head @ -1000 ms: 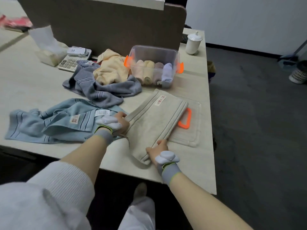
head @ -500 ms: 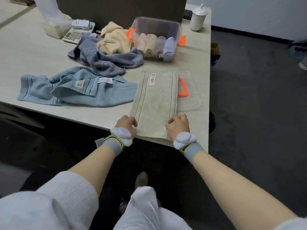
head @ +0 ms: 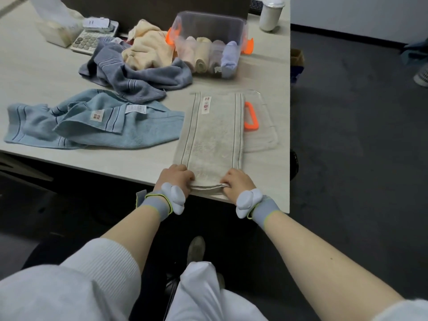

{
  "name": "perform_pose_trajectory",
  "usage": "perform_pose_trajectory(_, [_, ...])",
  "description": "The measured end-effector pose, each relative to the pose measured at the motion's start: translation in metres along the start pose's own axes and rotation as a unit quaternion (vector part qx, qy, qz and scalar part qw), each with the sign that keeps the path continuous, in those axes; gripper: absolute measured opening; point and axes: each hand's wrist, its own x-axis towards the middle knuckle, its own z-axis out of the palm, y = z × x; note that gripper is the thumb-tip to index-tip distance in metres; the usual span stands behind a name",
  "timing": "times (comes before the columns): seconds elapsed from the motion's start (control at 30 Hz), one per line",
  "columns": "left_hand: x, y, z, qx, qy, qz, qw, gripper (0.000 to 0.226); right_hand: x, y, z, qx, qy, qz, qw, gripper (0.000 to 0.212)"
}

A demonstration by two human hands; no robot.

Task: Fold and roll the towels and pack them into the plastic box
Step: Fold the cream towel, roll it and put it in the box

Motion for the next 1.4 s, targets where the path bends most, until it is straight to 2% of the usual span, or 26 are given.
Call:
perform_pose_trajectory(0.23, [0.009, 0.001, -0.014, -0.005, -0.04, 0.017, 0.999, 0.033, 0.013, -0.007, -0.017, 0.017, -0.08, 0.057, 0.995, 0.029])
perform_pose_trajectory(0.37, [0.021, 0.006, -0.023, 0.014, -0.079, -0.005, 0.997, 0.034, 0.01, -0.016, -0.021, -0.001, -0.075, 0.061, 0.995, 0.043])
perform_pose_trajectory(0.47, [0.028, 0.009, -0.03, 0.043, -0.116, -0.013, 0.992, 0.038, 0.013, -0.015, -0.023, -0.069, -0.092, 0.038, 0.993, 0.032])
perform_pose_trajectory(0.57, [0.031, 0.011, -0.035, 0.042, -0.124, -0.023, 0.991, 0.035, 0.021, -0.011, -0.029, -0.029, -0.121, 0.053, 0.991, 0.022])
perform_pose_trajectory(0.63, [0.031, 0.011, -0.034, 0.018, -0.127, -0.018, 0.992, 0.031, 0.026, -0.008, -0.034, -0.002, -0.142, 0.078, 0.987, 0.024])
perform_pose_trajectory(0.73, [0.025, 0.007, -0.025, 0.03, -0.129, 0.007, 0.991, 0.041, 0.026, -0.007, -0.036, 0.016, -0.149, 0.095, 0.984, 0.016])
perform_pose_trajectory(0.83, [0.024, 0.002, -0.016, 0.058, -0.124, 0.028, 0.99, 0.052, 0.024, -0.006, -0.034, 0.021, -0.146, 0.083, 0.986, 0.022])
perform_pose_trajectory(0.93, [0.027, 0.001, -0.016, 0.067, -0.131, 0.041, 0.988, 0.053, 0.021, -0.008, -0.038, 0.025, -0.155, 0.089, 0.984, 0.02])
perform_pose_trajectory(1.0, [0.031, 0.001, -0.018, 0.074, -0.135, 0.05, 0.987, 0.047, 0.021, -0.009, -0.044, 0.037, -0.158, 0.098, 0.982, 0.022])
perform_pose_trajectory(1.07, [0.033, 0.001, -0.02, 0.078, -0.13, 0.06, 0.987, 0.038, 0.02, -0.009, -0.05, 0.041, -0.165, 0.104, 0.98, 0.035])
perform_pose_trajectory(1.17, [0.034, 0.001, -0.023, 0.079, -0.138, 0.065, 0.985, 0.023, 0.022, -0.011, -0.054, 0.045, -0.176, 0.118, 0.976, 0.044])
perform_pose_trajectory(1.27, [0.038, 0.002, -0.027, 0.09, -0.149, 0.067, 0.982, 0.025, 0.016, -0.019, -0.046, 0.029, -0.15, 0.092, 0.984, 0.039])
perform_pose_trajectory(1.3, [0.04, 0.003, -0.027, 0.08, -0.155, 0.058, 0.983, 0.022, 0.013, -0.02, -0.043, 0.015, -0.147, 0.077, 0.986, 0.044])
perform_pose_trajectory(1.37, [0.043, 0.005, -0.03, 0.084, -0.163, 0.057, 0.981, 0.027, 0.01, -0.021, -0.036, -0.047, -0.151, 0.045, 0.986, 0.05])
perform_pose_trajectory(1.4, [0.045, 0.006, -0.031, 0.093, -0.164, 0.063, 0.98, 0.03, 0.01, -0.02, -0.035, -0.067, -0.154, 0.036, 0.985, 0.045])
